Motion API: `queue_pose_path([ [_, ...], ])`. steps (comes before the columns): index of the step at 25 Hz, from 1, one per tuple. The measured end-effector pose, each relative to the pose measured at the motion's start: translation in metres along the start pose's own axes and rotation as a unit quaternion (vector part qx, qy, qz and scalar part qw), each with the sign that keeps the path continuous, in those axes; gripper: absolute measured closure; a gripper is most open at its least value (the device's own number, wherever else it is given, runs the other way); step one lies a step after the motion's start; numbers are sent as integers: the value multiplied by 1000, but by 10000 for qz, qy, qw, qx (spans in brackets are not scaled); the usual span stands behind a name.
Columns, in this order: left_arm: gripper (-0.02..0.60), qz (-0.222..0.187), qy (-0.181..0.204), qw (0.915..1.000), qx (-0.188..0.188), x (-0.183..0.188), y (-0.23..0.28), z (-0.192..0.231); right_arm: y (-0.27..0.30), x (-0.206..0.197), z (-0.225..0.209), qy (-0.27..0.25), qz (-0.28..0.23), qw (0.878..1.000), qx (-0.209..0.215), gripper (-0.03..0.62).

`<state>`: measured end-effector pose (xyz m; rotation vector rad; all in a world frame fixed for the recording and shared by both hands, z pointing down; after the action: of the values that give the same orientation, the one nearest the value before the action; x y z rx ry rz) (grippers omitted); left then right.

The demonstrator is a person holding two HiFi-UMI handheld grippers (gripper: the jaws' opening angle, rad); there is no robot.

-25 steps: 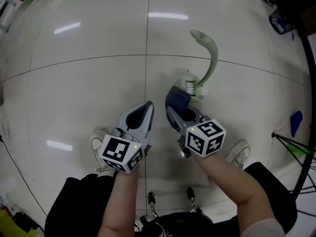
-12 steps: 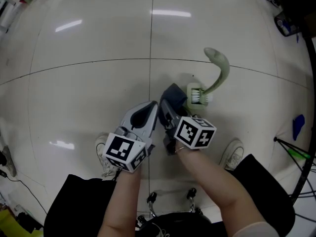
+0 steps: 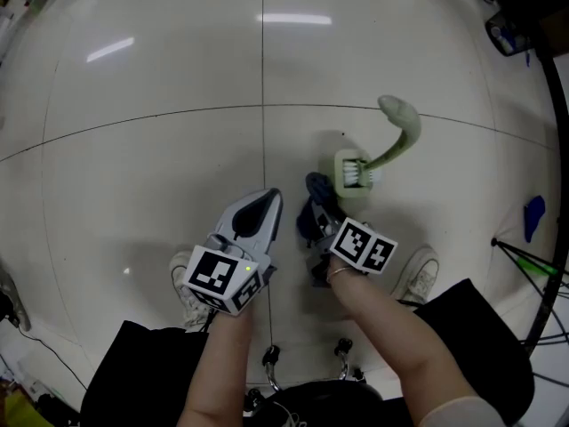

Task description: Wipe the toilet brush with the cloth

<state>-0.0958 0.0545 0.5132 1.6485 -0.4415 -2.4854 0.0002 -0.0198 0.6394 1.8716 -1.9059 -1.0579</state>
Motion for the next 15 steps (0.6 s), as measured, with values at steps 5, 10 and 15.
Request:
queue_pose_path([
  [5,575,-54,-63,10000,-8,0,2,-4,-14,-19,10,378,283,9986,-246,528],
  [10,575,-191,68,9998,16,12,1,-4,2,7,67,55,80,9993,356,528],
  [15,575,-180,-6,9998,18,7,5,-4,19,23,62,651,65,9974,294,528],
])
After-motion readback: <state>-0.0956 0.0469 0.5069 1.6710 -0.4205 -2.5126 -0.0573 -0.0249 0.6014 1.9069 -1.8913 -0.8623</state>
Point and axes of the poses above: the fingertips, and each gripper's own axes: y forward along the fingers, z to its left, x out of its top, the point moved 2 cm from there along -y, backward along the fingers, and after that the axes turned 6 degrees about y, right-handed, at the moved point
